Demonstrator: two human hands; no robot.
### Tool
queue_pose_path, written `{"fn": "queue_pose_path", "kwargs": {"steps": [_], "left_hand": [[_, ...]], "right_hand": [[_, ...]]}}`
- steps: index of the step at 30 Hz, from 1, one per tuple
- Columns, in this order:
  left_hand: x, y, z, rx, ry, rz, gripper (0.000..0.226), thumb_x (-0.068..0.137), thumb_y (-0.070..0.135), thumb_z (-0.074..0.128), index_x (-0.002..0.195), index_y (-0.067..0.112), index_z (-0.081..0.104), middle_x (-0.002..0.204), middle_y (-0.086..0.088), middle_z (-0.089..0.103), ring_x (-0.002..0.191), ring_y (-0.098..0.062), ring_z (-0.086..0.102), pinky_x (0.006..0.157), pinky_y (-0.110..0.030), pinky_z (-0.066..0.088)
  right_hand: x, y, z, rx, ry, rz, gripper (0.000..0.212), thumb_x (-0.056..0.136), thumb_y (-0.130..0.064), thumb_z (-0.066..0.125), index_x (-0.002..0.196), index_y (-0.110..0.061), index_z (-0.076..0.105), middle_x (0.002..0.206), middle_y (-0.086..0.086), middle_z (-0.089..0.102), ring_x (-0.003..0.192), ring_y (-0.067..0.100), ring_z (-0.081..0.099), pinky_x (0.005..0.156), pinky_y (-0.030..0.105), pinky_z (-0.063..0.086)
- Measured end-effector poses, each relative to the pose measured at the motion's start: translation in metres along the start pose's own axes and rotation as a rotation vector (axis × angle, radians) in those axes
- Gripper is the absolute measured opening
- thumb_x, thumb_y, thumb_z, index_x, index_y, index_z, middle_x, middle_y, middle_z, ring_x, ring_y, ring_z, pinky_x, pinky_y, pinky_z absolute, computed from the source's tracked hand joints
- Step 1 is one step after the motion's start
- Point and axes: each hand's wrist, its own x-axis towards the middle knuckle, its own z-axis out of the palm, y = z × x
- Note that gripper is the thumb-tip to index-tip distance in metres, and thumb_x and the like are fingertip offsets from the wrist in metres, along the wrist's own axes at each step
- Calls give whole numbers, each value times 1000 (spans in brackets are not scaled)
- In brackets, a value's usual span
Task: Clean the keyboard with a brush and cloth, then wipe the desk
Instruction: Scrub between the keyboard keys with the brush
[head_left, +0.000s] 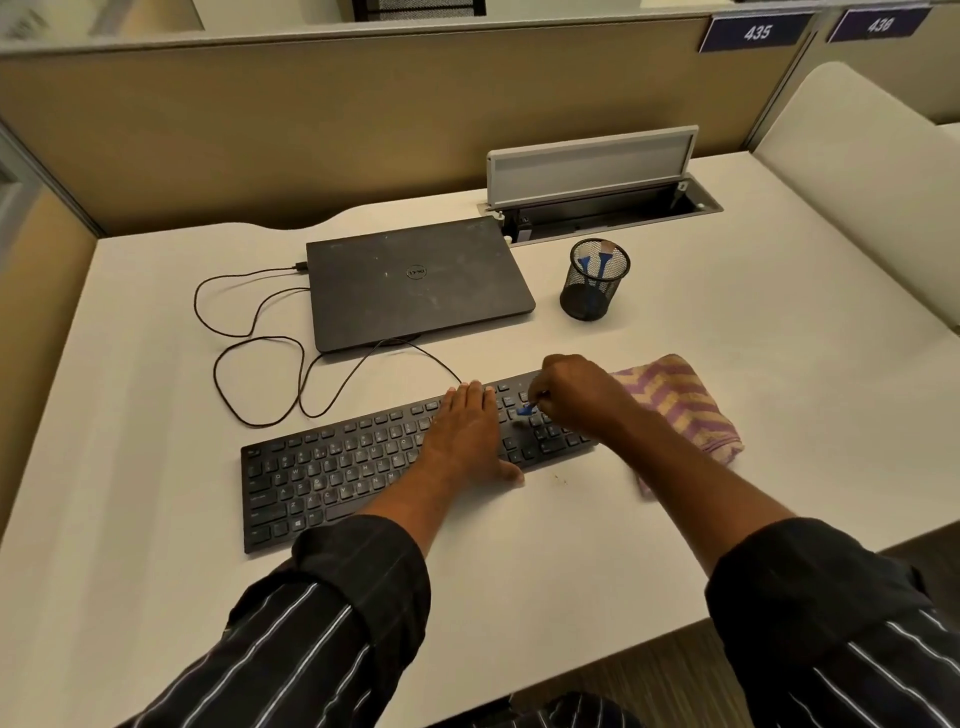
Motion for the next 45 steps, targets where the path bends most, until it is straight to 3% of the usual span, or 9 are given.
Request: {"fn": "queue_pose_path", "kwargs": {"steps": [3, 8, 13, 22, 26, 29, 34, 38, 45], "left_hand": [[1, 0, 0, -2, 3, -5, 133, 70, 76, 71, 158, 3, 5, 165, -19, 10, 153, -35, 8, 126, -47, 9], [1, -1, 1, -4, 6, -3, 133, 68, 77, 72, 158, 3, 8, 165, -19, 13, 153, -35, 11, 126, -47, 10], [5, -2, 0, 19, 45, 4, 131, 63, 80, 73, 154, 2, 21, 155, -16, 31, 145, -33, 28, 124, -45, 18], [4, -3, 1, -9, 35, -11, 133, 63, 78, 75, 155, 1, 18, 160, -16, 26, 148, -33, 23, 125, -45, 16], [4, -2, 0, -12, 38, -15, 133, 62, 79, 74, 154, 1, 19, 159, -16, 27, 148, -33, 24, 125, -44, 16], [3, -2, 0, -15, 38, -13, 134, 62, 79, 74, 155, 0, 17, 160, -16, 25, 149, -32, 21, 125, -44, 13], [3, -3, 0, -20, 30, -14, 136, 62, 79, 74, 156, 0, 15, 162, -16, 22, 150, -33, 19, 126, -44, 12], [3, -2, -2, -14, 31, -19, 135, 62, 79, 74, 155, 0, 17, 159, -16, 26, 148, -33, 22, 125, -43, 13], [2, -1, -2, -14, 15, -25, 134, 63, 78, 74, 156, 1, 15, 162, -17, 22, 150, -34, 19, 125, -44, 14]], "right_hand": [[2, 0, 1, -46, -39, 20, 23, 90, -13, 65, 111, -11, 73, 108, 10, 64, 93, 20, 60, 71, 22, 38], [2, 10, -7, -10, 50, 116, 22, 88, -11, 66, 109, -10, 74, 104, 11, 66, 86, 19, 58, 70, 23, 38], [9, -9, -4, 69, 95, 57, 23, 92, -14, 60, 109, -11, 74, 105, 12, 69, 87, 22, 61, 71, 25, 40], [4, -1, -6, 18, 121, 122, 22, 92, -12, 62, 110, -8, 73, 104, 12, 64, 85, 20, 57, 71, 24, 39], [11, -14, -5, 20, 57, 56, 23, 91, -14, 62, 112, -9, 72, 107, 12, 64, 93, 24, 59, 72, 24, 39], [7, -4, 3, 5, 41, 151, 25, 88, -16, 68, 111, -6, 72, 105, 13, 65, 91, 22, 60, 75, 25, 42], [8, 13, -5, 121, 88, 282, 20, 89, -14, 66, 103, -5, 76, 97, 14, 71, 80, 22, 62, 70, 27, 46], [17, 6, -9, 212, 150, 258, 22, 90, -11, 60, 105, -7, 76, 99, 12, 74, 83, 23, 66, 79, 30, 52], [15, 9, -2, 106, -80, 283, 24, 83, -15, 71, 105, -5, 74, 99, 14, 72, 82, 24, 67, 78, 33, 56]]}}
